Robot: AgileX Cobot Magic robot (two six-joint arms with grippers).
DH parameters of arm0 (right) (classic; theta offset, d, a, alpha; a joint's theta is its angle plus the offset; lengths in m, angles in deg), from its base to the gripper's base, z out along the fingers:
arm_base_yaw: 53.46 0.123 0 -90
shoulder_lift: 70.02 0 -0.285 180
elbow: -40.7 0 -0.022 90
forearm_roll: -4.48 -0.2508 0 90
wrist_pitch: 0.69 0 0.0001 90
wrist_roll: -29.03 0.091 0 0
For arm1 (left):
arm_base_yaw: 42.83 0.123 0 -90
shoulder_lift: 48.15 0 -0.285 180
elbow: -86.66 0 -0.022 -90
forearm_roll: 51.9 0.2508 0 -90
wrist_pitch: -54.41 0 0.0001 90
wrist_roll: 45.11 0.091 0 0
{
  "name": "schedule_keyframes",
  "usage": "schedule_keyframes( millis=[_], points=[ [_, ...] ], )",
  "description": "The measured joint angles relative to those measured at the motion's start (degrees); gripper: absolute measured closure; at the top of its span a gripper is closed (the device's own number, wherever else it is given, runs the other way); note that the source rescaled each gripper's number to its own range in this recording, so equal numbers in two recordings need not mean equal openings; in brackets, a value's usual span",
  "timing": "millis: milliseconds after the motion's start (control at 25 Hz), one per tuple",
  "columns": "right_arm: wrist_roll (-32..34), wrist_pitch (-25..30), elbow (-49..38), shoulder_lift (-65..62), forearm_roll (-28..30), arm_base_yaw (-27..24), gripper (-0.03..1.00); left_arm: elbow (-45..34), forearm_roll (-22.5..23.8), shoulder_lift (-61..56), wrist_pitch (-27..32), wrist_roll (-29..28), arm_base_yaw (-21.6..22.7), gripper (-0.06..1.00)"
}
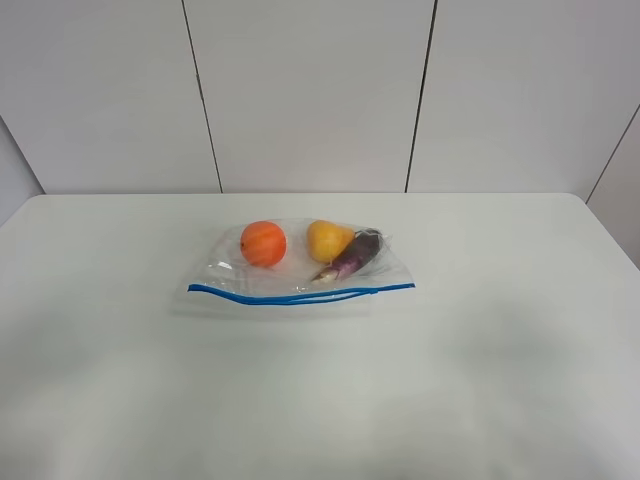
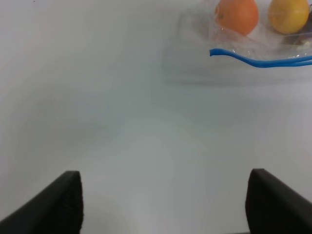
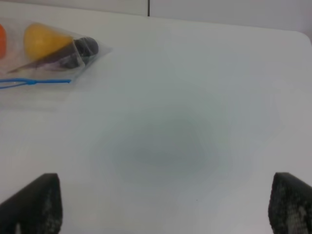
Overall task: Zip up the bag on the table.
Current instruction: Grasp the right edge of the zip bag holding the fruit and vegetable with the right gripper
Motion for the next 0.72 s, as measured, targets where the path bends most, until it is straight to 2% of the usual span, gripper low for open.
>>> schedule_keyframes(
  millis=[480, 720],
  points=[
    [0.09, 0.04, 0.46, 1.34, -0.59, 0.00, 0.01, 0.00, 0.00, 0.00, 0.00, 0.00, 0.00, 0.06],
    [0.09, -0.87, 9.96, 17.60, -1.01, 0.00, 0.01, 0.00, 0.00, 0.00, 0.00, 0.00, 0.00, 0.06]
  ],
)
